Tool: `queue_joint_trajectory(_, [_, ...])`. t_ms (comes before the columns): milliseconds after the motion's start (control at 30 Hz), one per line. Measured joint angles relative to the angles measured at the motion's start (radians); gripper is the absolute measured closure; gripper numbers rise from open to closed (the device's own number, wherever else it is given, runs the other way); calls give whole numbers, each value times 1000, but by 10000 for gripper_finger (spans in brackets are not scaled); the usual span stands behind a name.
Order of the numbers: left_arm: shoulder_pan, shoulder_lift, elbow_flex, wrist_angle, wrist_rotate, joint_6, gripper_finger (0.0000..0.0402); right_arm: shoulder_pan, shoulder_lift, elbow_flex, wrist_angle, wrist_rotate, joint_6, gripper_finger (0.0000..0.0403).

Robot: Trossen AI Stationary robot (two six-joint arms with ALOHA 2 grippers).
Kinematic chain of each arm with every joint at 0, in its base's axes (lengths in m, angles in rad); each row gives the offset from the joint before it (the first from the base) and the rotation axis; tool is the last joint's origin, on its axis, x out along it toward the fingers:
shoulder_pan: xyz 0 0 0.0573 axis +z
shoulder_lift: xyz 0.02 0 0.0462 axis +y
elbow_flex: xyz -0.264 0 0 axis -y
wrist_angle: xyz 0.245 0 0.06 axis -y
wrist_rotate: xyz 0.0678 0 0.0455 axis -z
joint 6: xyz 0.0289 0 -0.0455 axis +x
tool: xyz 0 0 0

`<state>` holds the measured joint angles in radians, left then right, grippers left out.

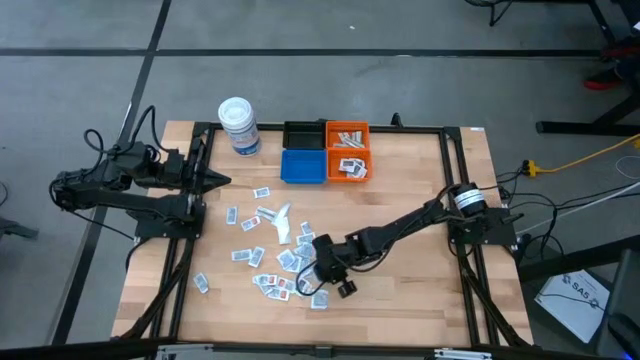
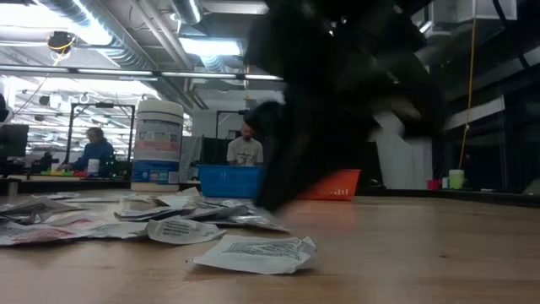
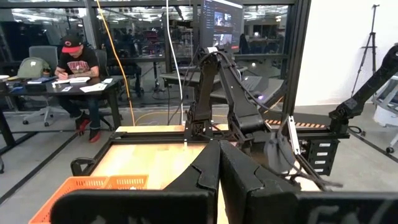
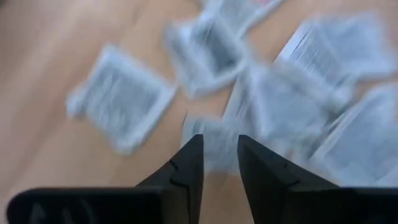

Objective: Pick & Place First Aid Supplies
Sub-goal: Move the ointment pack near the wound care packs, then put the ointment pack into the blue bin

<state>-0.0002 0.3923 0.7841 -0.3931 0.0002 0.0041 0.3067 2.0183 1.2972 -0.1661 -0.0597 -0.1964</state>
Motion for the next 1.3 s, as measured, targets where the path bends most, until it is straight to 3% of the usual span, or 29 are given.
queue_joint_trajectory(167, [0,0,0,0,0,0,398,-4,-68,2,24,-5,104,303])
queue_joint_trajectory(400, [0,0,0,0,0,0,398,-4,-225,-108,118,-11,232,303])
queue_joint_trajectory(600, [0,0,0,0,0,0,398,-7,-422,-330,305,-21,371,303])
queue_joint_trajectory(933, [0,0,0,0,0,0,398,-114,-823,-653,369,-22,373,303])
queue_joint_trajectory(1300, [0,0,0,0,0,0,398,-268,-1169,-1013,718,-20,372,303])
